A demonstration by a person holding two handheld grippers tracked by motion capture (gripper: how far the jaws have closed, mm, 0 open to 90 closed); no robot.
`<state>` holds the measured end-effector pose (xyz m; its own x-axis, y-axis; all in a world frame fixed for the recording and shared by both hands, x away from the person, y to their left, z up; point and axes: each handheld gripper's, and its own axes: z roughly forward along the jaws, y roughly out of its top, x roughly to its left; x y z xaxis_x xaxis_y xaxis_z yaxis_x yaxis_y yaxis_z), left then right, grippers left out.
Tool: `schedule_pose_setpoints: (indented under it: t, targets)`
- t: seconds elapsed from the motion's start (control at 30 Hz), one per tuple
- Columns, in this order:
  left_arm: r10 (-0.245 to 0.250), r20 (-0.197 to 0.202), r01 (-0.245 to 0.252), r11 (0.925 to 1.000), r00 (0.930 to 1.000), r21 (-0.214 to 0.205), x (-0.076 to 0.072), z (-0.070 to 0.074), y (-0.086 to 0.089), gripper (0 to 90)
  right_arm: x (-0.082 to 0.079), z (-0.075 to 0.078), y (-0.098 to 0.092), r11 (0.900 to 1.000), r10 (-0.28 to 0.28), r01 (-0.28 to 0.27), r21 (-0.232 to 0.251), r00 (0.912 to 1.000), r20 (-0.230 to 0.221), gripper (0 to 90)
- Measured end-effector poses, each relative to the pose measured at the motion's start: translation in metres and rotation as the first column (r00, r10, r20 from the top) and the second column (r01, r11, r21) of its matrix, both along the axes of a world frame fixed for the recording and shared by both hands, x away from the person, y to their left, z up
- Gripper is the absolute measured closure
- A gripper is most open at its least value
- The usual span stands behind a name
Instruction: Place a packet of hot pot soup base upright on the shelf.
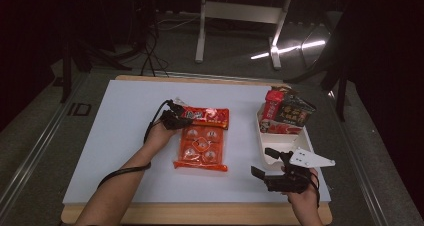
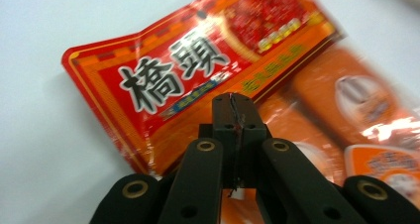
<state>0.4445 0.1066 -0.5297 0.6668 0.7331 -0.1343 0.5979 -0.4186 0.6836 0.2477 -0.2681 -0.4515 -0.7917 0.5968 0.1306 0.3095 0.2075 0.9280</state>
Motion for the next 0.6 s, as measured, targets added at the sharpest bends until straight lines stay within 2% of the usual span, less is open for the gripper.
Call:
schedule_pose_setpoints:
  t: [0.1,0.17,0.23,0.3,0.4,0.5,0.6]
  targets:
    - [0.005,0.013,-0.005,1.0000,0.9999,0.000,0.003,-0.004,0.002,90.0,0.000,0.000,0.000,1.0000,0.002,-0.002,-0.001,1.0000,0.000,16.1]
    - [-0.007,0.023,0.007,0.9997,0.9997,0.023,0.004,-0.006,0.001,90.0,0.000,0.000,0.000,1.0000,0.003,-0.003,0.000,1.0000,-0.002,16.1]
    - [-0.004,0.010,0.004,0.9996,0.9999,0.029,0.006,-0.006,0.000,90.0,0.000,0.000,0.000,1.0000,0.002,-0.002,0.003,1.0000,-0.003,16.1]
    - [-0.024,0.020,0.023,0.9982,0.9995,0.056,0.007,-0.006,-0.003,90.0,0.001,-0.001,0.000,1.0000,0.003,-0.003,0.004,1.0000,-0.006,16.1]
    - [-0.050,-0.001,0.050,0.9944,0.9988,0.093,0.009,-0.006,-0.005,90.0,0.001,-0.001,0.001,1.0000,0.006,-0.006,0.000,1.0000,-0.005,16.1]
    - [-0.065,-0.004,0.065,0.9886,0.9979,0.136,0.007,-0.003,-0.011,90.0,0.000,0.000,0.001,1.0000,0.007,-0.007,-0.002,1.0000,-0.002,16.1]
    - [-0.078,-0.020,0.080,0.9884,0.9967,0.129,0.006,-0.002,-0.014,90.0,0.000,0.000,0.000,1.0000,0.002,-0.002,0.005,1.0000,-0.001,16.1]
